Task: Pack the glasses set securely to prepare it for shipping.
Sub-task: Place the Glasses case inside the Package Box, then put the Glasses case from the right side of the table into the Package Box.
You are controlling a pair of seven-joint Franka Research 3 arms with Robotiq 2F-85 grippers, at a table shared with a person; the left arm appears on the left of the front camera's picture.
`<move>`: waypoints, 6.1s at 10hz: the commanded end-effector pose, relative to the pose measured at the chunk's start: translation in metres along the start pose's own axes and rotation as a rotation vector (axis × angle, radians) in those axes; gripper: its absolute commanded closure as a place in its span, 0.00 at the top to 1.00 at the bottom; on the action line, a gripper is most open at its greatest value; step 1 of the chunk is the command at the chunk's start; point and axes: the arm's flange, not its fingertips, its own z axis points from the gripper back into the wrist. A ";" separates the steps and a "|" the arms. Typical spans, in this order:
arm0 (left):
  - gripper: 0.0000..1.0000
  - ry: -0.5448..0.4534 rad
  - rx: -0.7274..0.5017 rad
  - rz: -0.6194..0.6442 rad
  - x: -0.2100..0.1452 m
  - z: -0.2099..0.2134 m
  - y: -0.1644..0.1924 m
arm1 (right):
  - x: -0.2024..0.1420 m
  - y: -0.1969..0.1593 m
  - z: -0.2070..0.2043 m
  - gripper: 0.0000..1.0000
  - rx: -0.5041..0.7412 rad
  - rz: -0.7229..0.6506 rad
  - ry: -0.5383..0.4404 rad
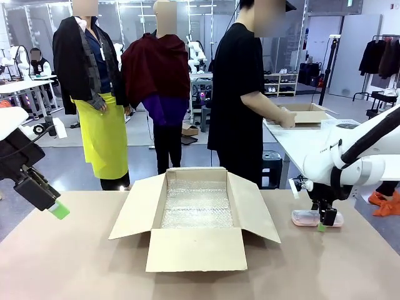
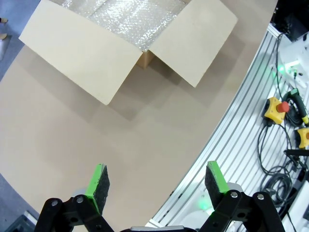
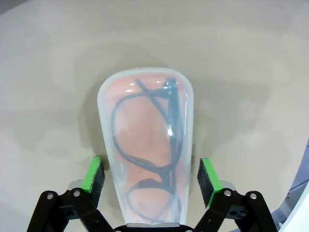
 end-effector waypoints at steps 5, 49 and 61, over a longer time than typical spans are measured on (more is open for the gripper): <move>1.00 -0.010 -0.008 -0.004 0.001 0.000 0.000 | 0.004 -0.004 0.009 0.48 0.048 0.005 -0.028; 1.00 -0.010 -0.008 -0.004 0.001 0.000 0.000 | 0.400 -0.023 0.014 1.00 -0.008 0.210 -0.043; 1.00 -0.010 -0.008 -0.004 0.001 0.000 0.000 | 0.170 0.098 0.205 1.00 -0.064 -0.385 -0.369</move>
